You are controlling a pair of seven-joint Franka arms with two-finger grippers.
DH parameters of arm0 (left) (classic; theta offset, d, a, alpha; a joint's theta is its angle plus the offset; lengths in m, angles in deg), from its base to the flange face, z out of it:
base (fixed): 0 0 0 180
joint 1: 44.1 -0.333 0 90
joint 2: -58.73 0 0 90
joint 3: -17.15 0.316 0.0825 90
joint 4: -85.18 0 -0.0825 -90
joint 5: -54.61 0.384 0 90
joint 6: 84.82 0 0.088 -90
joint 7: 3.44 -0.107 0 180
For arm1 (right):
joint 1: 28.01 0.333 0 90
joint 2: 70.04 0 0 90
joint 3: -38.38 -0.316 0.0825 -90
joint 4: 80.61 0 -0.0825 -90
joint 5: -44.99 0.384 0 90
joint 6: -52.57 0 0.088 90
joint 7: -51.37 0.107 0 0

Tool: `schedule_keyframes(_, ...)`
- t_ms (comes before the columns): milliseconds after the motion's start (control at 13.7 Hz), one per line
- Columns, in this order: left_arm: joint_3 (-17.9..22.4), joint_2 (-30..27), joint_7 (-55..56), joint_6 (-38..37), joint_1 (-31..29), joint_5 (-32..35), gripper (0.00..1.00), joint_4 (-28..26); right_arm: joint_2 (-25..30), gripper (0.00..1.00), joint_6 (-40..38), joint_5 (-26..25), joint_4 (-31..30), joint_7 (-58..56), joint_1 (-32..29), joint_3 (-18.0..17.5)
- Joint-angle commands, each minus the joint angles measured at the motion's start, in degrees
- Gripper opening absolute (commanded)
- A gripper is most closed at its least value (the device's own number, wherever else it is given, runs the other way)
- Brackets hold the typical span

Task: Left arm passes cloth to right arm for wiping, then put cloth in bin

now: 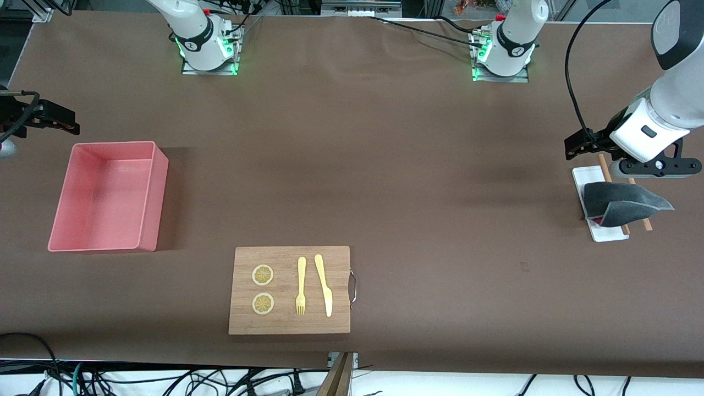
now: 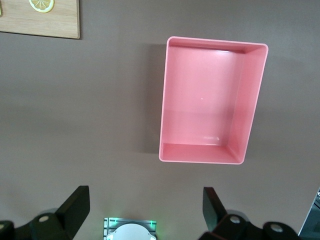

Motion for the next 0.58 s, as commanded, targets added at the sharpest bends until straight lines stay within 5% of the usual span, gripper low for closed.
schedule_keyframes(0, -0.67, -1.45, 0.74, -0.09, -0.22, -0.75, 1.00, -0.30, -0.33, 1.00, 0.02, 0.69, 0.76, 0.05, -0.06, 0.10)
schedule_keyframes(511, -0.50, -0.23, 0.40, -0.36, -0.31, -0.57, 1.00, 1.01, -0.33, 1.00, 0.11, 0.69, 0.76, -0.21, -0.15, 0.10)
